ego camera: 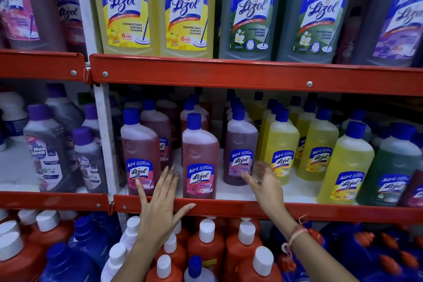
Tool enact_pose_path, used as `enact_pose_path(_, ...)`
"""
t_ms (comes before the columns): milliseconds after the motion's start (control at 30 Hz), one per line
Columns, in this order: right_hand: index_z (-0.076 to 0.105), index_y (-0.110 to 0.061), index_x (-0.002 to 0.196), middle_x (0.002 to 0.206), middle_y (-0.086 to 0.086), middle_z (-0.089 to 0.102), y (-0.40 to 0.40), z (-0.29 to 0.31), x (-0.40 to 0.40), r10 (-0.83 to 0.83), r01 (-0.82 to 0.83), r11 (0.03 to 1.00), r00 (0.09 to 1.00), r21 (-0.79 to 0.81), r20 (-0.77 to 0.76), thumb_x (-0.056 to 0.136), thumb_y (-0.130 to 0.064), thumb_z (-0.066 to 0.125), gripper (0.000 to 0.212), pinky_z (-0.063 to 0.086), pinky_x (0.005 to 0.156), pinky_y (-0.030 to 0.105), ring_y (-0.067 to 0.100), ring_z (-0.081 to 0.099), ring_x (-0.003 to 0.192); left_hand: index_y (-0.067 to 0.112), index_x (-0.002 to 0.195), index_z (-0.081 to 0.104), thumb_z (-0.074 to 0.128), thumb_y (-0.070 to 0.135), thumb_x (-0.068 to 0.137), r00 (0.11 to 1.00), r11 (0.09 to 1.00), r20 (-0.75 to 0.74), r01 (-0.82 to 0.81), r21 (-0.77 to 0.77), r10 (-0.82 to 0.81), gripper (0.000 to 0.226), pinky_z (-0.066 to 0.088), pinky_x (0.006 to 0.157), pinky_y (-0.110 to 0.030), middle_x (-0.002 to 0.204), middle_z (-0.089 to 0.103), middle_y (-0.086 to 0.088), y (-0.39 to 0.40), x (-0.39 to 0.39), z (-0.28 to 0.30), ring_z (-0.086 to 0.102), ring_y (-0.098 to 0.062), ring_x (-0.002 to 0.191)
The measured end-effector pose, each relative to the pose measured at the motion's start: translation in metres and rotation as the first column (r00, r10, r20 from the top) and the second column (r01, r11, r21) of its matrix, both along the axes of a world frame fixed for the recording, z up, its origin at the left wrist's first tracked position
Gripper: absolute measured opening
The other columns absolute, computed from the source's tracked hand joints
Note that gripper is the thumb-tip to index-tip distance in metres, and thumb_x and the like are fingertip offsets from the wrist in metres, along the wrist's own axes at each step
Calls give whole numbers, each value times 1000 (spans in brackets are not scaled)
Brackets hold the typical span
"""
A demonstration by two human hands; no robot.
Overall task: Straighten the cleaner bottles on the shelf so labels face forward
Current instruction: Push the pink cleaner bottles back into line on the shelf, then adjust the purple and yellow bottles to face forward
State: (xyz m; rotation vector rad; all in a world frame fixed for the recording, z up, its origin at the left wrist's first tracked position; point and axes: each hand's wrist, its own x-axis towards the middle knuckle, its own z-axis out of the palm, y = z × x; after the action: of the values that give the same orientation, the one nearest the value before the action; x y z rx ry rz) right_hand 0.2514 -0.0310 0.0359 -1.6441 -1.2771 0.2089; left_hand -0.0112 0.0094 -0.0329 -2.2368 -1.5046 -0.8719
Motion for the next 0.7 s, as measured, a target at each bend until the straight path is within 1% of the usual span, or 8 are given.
enact_pose_path(67,41,-7,136,129,12,60,10,0,3,64,-67,996,997,-63,-54,80,-35,74,71,45,83,30,30,59,114,14,150,29,25,76,87,1000,1000,4,3,3,-3,88,5,115,-70,159,29,-3,0,0,-1,15,-15,149)
enact_pose_path(167,40,-12,133,126,11,63,27,2,8,221,-248,965,945,-84,-243,77,-28,78,70,49,88,33,24,62,106,15,150,29,28,75,87,1000,1000,15,10,8,-10,87,4,114,-70,160,28,-3,2,0,-2,15,-15,149)
enact_pose_path(233,41,-15,126,125,12,63,35,1,13,250,-309,941,908,-136,-335,76,-30,78,64,49,92,35,23,61,106,15,150,29,28,75,87,1000,1000,22,13,15,-14,88,3,115,-69,160,28,-3,2,0,-2,14,-14,149)
enact_pose_path(300,44,-15,127,125,10,64,40,0,18,256,-346,922,882,-175,-395,75,-34,79,65,49,97,37,22,62,107,15,150,27,26,75,87,1000,999,21,15,33,-16,88,0,116,-66,159,29,-3,2,1,-2,14,-14,149)
enact_pose_path(400,46,-14,126,121,9,65,39,2,22,280,-376,907,876,-189,-393,74,-31,79,63,48,93,33,18,62,101,15,151,27,24,75,87,1000,998,0,8,55,-8,87,-4,118,-64,158,30,-4,0,1,-1,20,-17,148)
enact_pose_path(567,47,-19,120,117,9,67,30,5,27,355,-436,873,876,-220,-325,73,-26,80,58,52,93,34,22,64,106,16,151,27,25,75,86,1000,998,6,2,55,-2,88,-4,117,-65,159,28,-3,1,2,-2,17,-16,148)
enact_pose_path(600,49,-21,117,117,9,68,27,5,28,363,-436,871,882,-225,-301,72,-26,81,55,52,95,36,23,64,107,16,151,26,25,75,86,1000,999,5,2,54,-2,88,-3,117,-65,159,28,-3,1,2,-2,18,-16,148)
enact_pose_path(700,55,-29,98,112,9,71,16,5,28,383,-433,873,893,-224,-236,65,-36,82,44,53,96,43,23,67,105,15,151,28,26,75,86,1000,999,3,-1,42,1,88,-3,117,-67,159,28,-4,0,1,-2,18,-16,148)
